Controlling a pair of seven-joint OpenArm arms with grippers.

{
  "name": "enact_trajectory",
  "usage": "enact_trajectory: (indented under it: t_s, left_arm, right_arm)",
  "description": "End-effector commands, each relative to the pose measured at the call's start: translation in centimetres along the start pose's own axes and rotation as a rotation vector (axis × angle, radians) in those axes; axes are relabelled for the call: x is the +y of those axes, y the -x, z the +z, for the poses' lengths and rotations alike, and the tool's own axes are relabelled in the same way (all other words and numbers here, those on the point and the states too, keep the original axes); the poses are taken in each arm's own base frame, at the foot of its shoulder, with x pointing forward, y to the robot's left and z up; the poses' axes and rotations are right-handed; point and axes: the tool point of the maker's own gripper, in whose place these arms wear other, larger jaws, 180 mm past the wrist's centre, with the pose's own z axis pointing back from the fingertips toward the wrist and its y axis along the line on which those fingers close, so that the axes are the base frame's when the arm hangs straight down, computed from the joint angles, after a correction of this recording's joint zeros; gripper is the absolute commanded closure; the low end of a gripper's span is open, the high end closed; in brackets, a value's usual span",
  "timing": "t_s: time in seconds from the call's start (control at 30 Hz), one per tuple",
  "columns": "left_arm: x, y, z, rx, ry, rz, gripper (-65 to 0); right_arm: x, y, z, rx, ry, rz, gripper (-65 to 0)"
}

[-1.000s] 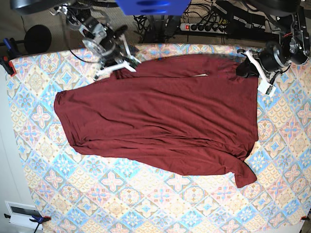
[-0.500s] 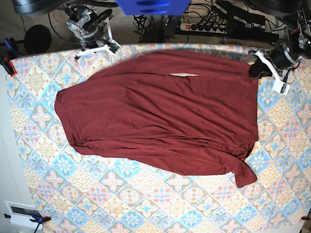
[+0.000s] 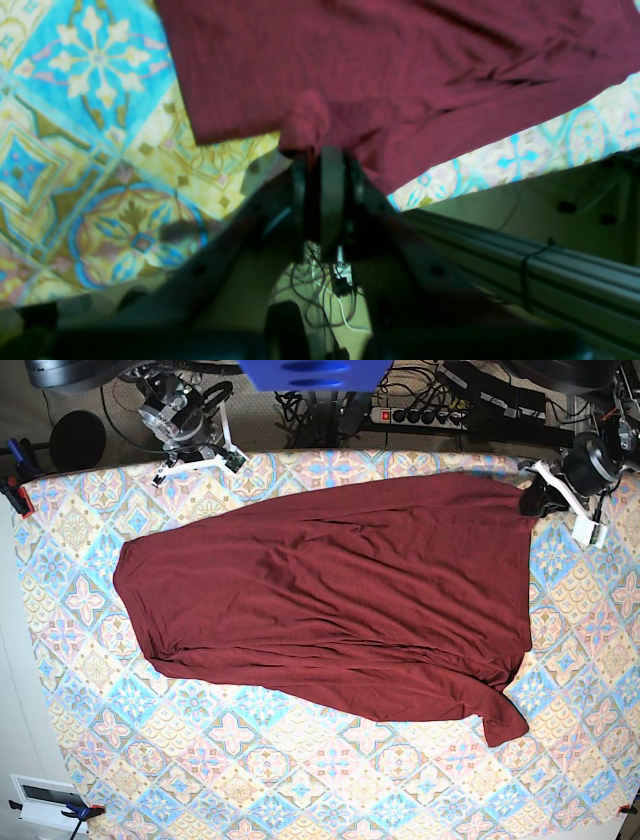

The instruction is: Layout the t-shirt on the table in an organized manner, then fold the t-shirt properly

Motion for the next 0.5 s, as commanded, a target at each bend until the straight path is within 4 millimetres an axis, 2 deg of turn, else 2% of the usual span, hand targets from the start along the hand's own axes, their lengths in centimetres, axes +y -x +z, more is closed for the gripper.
enact_trajectory:
  t_s: [0.0, 0.2, 0.3, 0.47]
  left_arm:
    - [0.4, -1.9, 0.7, -0.062, -0.014, -0.023, 0.0]
    - [2.6, -4.5, 0.4, -0.208, -0.06, 0.082, 0.0]
    - [4.0, -4.5, -0.5, -0.216, -0.105, 0.121, -0.1]
    - [7.2, -2.9, -3.4, -0.178, -0.182, 0.239, -0.1]
  right_arm:
    - [-1.8, -2.9, 0.1, -0.126, 0.052, -0.017, 0.0]
    - [-3.0, -3.6, 0.0, -0.14, 0.077, -0.017, 0.0]
    - [-3.8, -4.1, 0.0, -0.153, 0.095, -0.017, 0.0]
    - [-4.0, -4.3, 0.0, -0.158, 0.1, -0.018, 0.0]
